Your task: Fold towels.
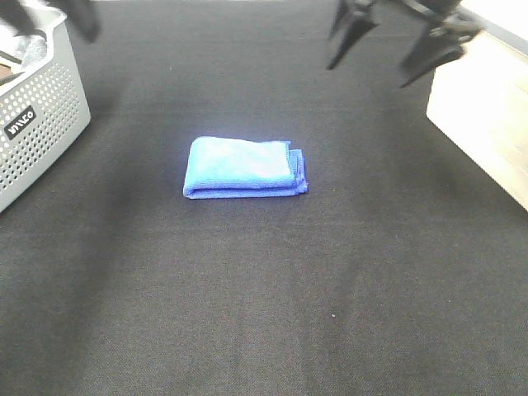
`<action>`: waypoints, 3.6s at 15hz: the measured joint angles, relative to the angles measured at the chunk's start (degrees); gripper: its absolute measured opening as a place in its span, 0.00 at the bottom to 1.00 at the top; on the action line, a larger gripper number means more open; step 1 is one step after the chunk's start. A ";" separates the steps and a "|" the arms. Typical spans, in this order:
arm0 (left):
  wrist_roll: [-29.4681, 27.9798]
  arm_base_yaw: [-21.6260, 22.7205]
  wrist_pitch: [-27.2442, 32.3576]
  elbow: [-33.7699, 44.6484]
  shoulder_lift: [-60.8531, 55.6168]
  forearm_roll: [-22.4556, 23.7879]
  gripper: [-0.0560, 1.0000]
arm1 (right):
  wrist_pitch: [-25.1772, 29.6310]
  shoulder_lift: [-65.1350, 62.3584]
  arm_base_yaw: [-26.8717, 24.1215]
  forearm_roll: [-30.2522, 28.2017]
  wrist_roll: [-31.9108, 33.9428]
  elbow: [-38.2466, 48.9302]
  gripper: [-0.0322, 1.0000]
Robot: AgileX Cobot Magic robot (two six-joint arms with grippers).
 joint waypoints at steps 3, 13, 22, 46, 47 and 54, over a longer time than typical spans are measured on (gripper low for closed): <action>0.34 0.00 0.17 16.04 -15.99 0.17 0.76 | 0.11 -13.81 0.00 -5.79 0.52 13.18 0.96; 4.76 0.00 0.40 50.65 -60.39 0.23 0.76 | -1.38 -56.26 0.00 -10.26 0.57 52.14 0.96; 14.21 0.00 -7.79 70.76 -89.50 -1.60 0.76 | -7.62 -93.39 0.00 -18.91 0.52 68.30 0.96; 14.67 12.32 -8.14 70.76 -99.52 -2.58 0.76 | -7.79 -96.54 -9.45 -13.52 -3.84 68.30 0.96; 14.67 12.32 -8.14 70.76 -100.61 -2.58 0.76 | -7.79 -98.89 -10.83 -13.52 -3.84 68.30 0.96; 14.67 12.32 -8.14 70.76 -100.78 -2.52 0.76 | -7.73 -105.65 -11.63 -12.32 -3.84 68.41 0.96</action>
